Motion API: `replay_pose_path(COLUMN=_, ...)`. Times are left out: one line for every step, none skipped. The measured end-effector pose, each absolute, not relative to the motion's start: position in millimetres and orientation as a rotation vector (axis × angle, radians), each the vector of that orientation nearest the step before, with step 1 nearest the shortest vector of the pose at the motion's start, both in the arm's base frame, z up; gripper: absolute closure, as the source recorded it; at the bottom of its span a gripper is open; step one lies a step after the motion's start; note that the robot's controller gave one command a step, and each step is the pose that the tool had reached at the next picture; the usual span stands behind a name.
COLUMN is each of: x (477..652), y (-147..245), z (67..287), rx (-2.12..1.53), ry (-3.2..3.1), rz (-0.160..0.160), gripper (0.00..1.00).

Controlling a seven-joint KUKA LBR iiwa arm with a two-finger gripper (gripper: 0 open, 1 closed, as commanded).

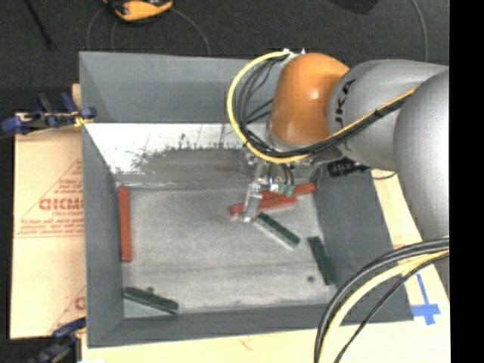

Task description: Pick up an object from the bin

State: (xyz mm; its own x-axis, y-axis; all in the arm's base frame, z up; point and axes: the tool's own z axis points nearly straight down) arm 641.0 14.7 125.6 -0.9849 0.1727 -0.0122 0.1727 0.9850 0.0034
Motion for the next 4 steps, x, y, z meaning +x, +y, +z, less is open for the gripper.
replay_pose_path(x=628.0, y=-2.9, z=94.2, rx=0.355, ry=3.116, rz=-0.001, gripper=0.0)
replay_pose_path(x=640.7, y=-26.1, z=74.5, rx=0.557, ry=3.085, rz=0.002, gripper=1.0)
replay_pose_path(x=640.6, y=-26.1, z=74.5, rx=0.558, ry=3.085, rz=0.002, gripper=1.0)
replay_pose_path(x=630.6, y=-41.2, z=222.9, rx=0.525, ry=3.092, rz=0.001, gripper=1.0)
